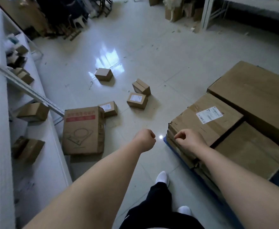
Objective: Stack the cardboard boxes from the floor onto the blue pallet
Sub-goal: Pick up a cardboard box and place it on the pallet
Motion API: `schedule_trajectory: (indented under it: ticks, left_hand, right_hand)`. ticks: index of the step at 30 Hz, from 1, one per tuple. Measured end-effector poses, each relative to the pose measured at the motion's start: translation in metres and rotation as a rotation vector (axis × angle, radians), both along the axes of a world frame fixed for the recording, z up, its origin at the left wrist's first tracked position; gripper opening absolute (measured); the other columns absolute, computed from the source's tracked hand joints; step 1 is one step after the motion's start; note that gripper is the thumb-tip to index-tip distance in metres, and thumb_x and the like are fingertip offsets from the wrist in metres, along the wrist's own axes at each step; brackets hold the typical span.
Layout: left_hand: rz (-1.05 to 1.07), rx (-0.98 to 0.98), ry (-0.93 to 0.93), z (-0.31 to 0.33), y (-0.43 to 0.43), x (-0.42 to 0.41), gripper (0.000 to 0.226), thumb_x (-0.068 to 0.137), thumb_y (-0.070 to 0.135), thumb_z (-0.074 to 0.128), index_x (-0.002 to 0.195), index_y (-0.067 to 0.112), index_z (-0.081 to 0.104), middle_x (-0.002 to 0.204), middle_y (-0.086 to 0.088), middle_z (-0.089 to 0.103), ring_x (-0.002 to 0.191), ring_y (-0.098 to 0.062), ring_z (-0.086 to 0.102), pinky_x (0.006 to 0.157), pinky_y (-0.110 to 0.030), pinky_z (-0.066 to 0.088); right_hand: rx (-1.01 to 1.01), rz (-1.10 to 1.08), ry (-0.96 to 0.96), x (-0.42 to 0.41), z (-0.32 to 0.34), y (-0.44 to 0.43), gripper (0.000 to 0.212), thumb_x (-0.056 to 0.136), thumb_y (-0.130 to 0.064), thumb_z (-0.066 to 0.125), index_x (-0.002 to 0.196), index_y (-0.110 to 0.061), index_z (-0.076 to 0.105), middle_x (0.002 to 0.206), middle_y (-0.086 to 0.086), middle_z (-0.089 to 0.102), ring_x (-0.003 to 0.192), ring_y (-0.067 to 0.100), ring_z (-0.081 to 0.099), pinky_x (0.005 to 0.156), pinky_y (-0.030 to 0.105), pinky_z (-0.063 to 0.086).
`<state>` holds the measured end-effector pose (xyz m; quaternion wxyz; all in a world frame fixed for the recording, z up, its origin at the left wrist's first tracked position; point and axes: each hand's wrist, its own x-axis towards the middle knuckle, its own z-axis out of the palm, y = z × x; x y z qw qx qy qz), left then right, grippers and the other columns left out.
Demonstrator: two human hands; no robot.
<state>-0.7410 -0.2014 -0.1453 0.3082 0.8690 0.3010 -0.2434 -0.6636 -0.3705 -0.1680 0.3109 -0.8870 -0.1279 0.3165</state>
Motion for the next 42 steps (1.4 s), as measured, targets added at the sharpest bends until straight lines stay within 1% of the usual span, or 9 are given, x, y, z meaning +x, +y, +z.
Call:
schedule_trajectory:
  ticks: [6, 14, 21, 26, 30, 33, 37, 40, 42]
  left_hand:
    - [-0.006, 0.015, 0.045, -0.008, -0.007, -0.021, 0.032, 0.095, 0.018, 0.054, 0.126, 0.01, 0.059, 0.123, -0.01, 0.063, 0.115, -0.026, 0.059, 0.097, -0.034, 0.05]
    - [-0.071, -0.064, 0.025, 0.002, -0.026, 0.015, 0.028, 0.092, 0.016, 0.056, 0.119, 0.009, 0.061, 0.115, -0.014, 0.064, 0.109, -0.031, 0.061, 0.087, -0.034, 0.051]
    - [-0.22, -0.091, 0.035, 0.005, -0.039, 0.041, 0.009, 0.091, 0.009, 0.049, 0.09, 0.014, 0.056, 0.097, -0.016, 0.064, 0.091, -0.032, 0.064, 0.079, -0.037, 0.054]
    - [-0.251, -0.102, 0.041, 0.008, -0.042, 0.046, 0.023, 0.094, 0.012, 0.045, 0.107, 0.005, 0.063, 0.111, -0.021, 0.065, 0.106, -0.035, 0.063, 0.086, -0.041, 0.054]
    - [-0.28, -0.129, 0.027, 0.009, -0.045, 0.049, 0.028, 0.095, 0.007, 0.042, 0.115, -0.001, 0.061, 0.108, -0.019, 0.062, 0.11, -0.034, 0.061, 0.074, -0.034, 0.046]
    - [-0.32, -0.147, 0.039, 0.009, -0.049, 0.052, 0.023, 0.094, 0.006, 0.043, 0.103, 0.003, 0.063, 0.091, -0.011, 0.056, 0.094, -0.033, 0.061, 0.067, -0.028, 0.042]
    - [-0.377, -0.146, 0.039, 0.01, -0.056, 0.053, 0.02, 0.092, 0.006, 0.045, 0.073, 0.011, 0.051, 0.07, -0.004, 0.046, 0.064, -0.022, 0.043, 0.057, -0.024, 0.037]
    - [-0.449, -0.14, 0.048, 0.01, -0.059, 0.056, 0.018, 0.092, 0.007, 0.045, 0.081, 0.01, 0.059, 0.077, -0.006, 0.052, 0.064, -0.02, 0.045, 0.055, -0.022, 0.038]
    - [-0.491, -0.138, 0.043, 0.01, -0.058, 0.059, 0.023, 0.095, 0.009, 0.046, 0.108, 0.006, 0.064, 0.102, -0.012, 0.061, 0.08, -0.024, 0.053, 0.06, -0.023, 0.042]
  right_hand:
    - [-0.07, 0.012, 0.062, -0.036, 0.004, -0.021, 0.016, 0.089, -0.019, 0.058, 0.089, -0.03, 0.069, 0.108, -0.009, 0.069, 0.104, 0.013, 0.061, 0.088, 0.024, 0.047]
    - [-0.13, -0.168, 0.056, -0.027, 0.012, -0.057, 0.019, 0.089, -0.015, 0.055, 0.092, -0.024, 0.072, 0.1, -0.01, 0.067, 0.098, 0.014, 0.063, 0.083, 0.027, 0.051]
    - [-0.122, -0.262, 0.083, -0.028, 0.0, -0.059, 0.028, 0.087, -0.012, 0.059, 0.068, -0.031, 0.063, 0.103, -0.004, 0.07, 0.101, 0.016, 0.062, 0.092, 0.033, 0.051]
    - [-0.185, -0.397, 0.104, -0.033, -0.009, -0.084, 0.028, 0.085, -0.013, 0.059, 0.064, -0.032, 0.062, 0.096, -0.007, 0.07, 0.088, 0.015, 0.064, 0.079, 0.028, 0.053]
    - [-0.207, -0.513, 0.111, -0.038, -0.009, -0.103, 0.028, 0.084, -0.011, 0.057, 0.065, -0.031, 0.063, 0.093, -0.006, 0.07, 0.09, 0.018, 0.065, 0.081, 0.032, 0.054]
    - [-0.224, -0.589, 0.124, -0.045, -0.011, -0.112, 0.03, 0.086, -0.009, 0.056, 0.066, -0.03, 0.064, 0.093, -0.006, 0.068, 0.092, 0.018, 0.063, 0.086, 0.035, 0.054]
    - [-0.212, -0.729, 0.149, -0.059, -0.015, -0.117, 0.033, 0.088, -0.004, 0.056, 0.066, -0.027, 0.064, 0.097, 0.001, 0.07, 0.095, 0.022, 0.064, 0.088, 0.035, 0.053]
    - [-0.208, -0.787, 0.175, -0.07, -0.015, -0.121, 0.026, 0.089, -0.004, 0.056, 0.073, -0.022, 0.066, 0.102, 0.005, 0.07, 0.098, 0.023, 0.064, 0.091, 0.035, 0.051]
    - [-0.203, -0.798, 0.193, -0.075, -0.013, -0.122, 0.022, 0.091, -0.005, 0.056, 0.081, -0.019, 0.068, 0.105, 0.005, 0.07, 0.102, 0.023, 0.064, 0.094, 0.035, 0.05]
